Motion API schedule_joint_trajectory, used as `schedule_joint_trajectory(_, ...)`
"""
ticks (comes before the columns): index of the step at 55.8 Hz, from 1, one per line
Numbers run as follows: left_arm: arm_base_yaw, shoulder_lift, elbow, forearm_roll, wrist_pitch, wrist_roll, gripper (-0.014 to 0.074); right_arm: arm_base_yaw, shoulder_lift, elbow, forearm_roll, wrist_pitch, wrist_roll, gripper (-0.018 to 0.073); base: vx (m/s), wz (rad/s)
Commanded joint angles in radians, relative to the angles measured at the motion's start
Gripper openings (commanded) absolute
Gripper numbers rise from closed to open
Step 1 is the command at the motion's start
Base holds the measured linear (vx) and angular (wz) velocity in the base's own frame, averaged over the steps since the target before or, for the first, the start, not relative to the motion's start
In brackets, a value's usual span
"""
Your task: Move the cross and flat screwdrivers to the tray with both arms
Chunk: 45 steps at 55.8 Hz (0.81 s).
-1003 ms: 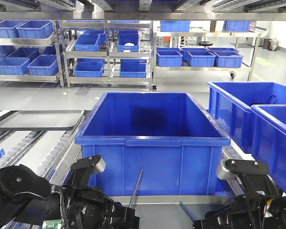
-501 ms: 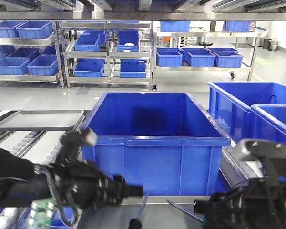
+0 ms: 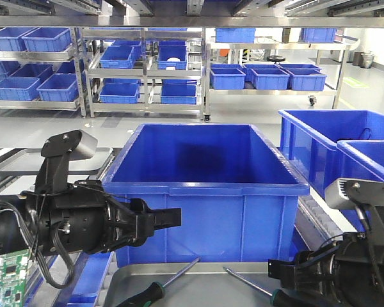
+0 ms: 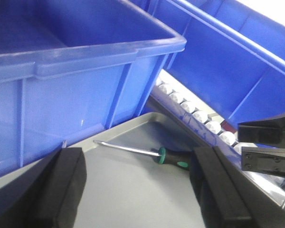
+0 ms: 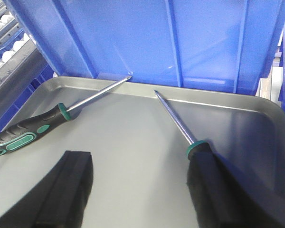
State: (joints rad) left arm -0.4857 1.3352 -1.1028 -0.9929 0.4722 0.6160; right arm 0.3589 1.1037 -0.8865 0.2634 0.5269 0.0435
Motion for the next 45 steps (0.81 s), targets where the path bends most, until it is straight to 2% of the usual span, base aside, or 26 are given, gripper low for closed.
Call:
schedule_joint_trajectory(1,-0.004,-0.035,-0.032,-0.041,-0.041,-0.001,0.0587,-0.001,-0.02,-0.032,0.009,-0.063,-0.013,0.0474,0.0,0.0)
schedule_joint_trajectory(8,-0.004,-0.035,-0.031,-0.016,-0.059,-0.001,0.0585,-0.001,-0.02,-0.032,0.009,-0.062,-0.013,0.0473,0.0,0.0)
schedule_joint_trajectory(13,-0.004,-0.062,-0.022,0.088,-0.1,-0.023,0.0552,-0.001,-0.02,-0.032,0.009,-0.061,-0.013,0.0473,0.0,0.0)
schedule_joint_trajectory(15,-0.004,-0.092,-0.003,0.135,-0.12,-0.07,0.052,-0.001,-0.02,-0.032,0.009,-0.061,-0.013,0.0473,0.0,0.0)
schedule_joint_trajectory(18,-0.004,-0.139,0.039,0.242,-0.163,-0.166,0.0459,-0.001,-0.02,-0.032,0.009,-0.061,-0.013,0.0473,0.0,0.0)
schedule_joint_trajectory(24,-0.003,-0.295,0.186,0.559,-0.236,-0.394,0.0288,-0.001,-0.02,-0.032,0.009,-0.061,-0.013,0.0473,0.0,0.0)
schedule_joint_trajectory(27,-0.002,-0.378,0.278,0.713,-0.285,-0.452,0.0197,-0.001,-0.02,-0.032,0.009,-0.059,-0.013,0.0473,0.0,0.0)
schedule_joint_trajectory(30,0.014,-0.453,0.385,0.809,-0.337,-0.481,0.0104,-0.001,-0.02,-0.032,0.009,-0.059,-0.013,0.0473,0.0,0.0)
schedule_joint_trajectory(34,0.059,-0.566,0.54,0.864,-0.409,-0.482,-0.0009,-0.001,-0.02,-0.032,0.009,-0.059,-0.013,0.0473,0.0,0.0)
schedule_joint_trajectory(38,0.11,-0.685,0.685,0.866,-0.472,-0.482,-0.0008,-0.001,-0.02,-0.032,0.009,-0.059,-0.013,0.0473,0.0,0.0)
schedule_joint_trajectory(45,0.222,-0.89,0.869,0.864,-0.478,-0.484,-0.0008,-0.001,-0.02,-0.032,0.009,-0.059,-0.013,0.0473,0.0,0.0)
